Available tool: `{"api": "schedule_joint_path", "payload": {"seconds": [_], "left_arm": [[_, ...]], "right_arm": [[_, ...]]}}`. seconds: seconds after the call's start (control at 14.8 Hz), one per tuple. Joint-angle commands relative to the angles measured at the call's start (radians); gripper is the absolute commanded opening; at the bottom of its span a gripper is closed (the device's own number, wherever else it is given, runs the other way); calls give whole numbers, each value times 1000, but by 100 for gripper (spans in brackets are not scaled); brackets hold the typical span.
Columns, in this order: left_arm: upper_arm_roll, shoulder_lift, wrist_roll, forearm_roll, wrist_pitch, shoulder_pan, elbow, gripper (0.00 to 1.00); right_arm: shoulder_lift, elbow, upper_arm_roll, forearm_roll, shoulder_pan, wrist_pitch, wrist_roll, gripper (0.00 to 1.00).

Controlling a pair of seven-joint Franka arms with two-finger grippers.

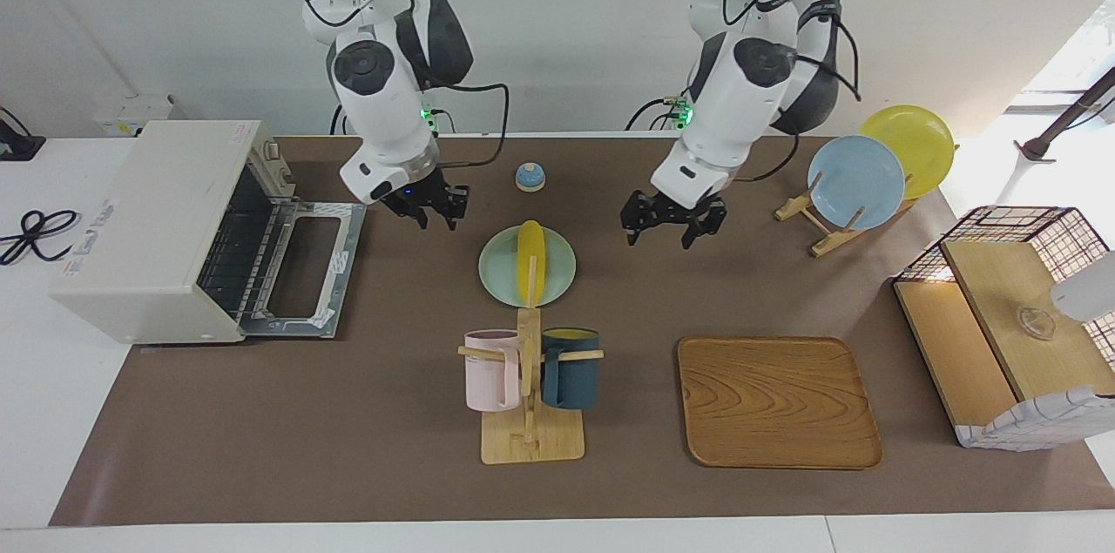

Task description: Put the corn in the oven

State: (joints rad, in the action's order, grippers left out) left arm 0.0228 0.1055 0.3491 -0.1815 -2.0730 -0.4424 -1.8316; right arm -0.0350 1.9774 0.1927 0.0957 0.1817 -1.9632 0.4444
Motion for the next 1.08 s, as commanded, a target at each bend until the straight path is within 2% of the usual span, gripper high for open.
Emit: {"api": "schedule_joint_path", "payload": {"seconds": [0.0, 0.14, 0.27, 0.41, 0.54, 1.01], "left_arm": [[-12, -6, -15, 71, 37, 94, 21, 100], [-12, -13, -105, 112, 54, 154, 25, 100], [-12, -32, -178, 116, 59, 220, 25, 100], [-12, -49, -229, 116, 92, 258, 25, 100], [-12, -67, -268, 116, 146, 290, 25, 100], [-12, -131, -297, 116, 373, 330, 18, 100]], "right_arm": [[-66, -70, 1, -20, 117, -20, 139, 46], [-132, -132, 2, -62, 189, -57, 238, 44], [-164, -155, 1, -68, 258, -100, 304, 43], [-250, -184, -1, -124, 329, -147, 353, 43], [-307, -186, 2, -226, 338, -201, 378, 42], [-382, -151, 2, -272, 355, -338, 378, 41]]}}
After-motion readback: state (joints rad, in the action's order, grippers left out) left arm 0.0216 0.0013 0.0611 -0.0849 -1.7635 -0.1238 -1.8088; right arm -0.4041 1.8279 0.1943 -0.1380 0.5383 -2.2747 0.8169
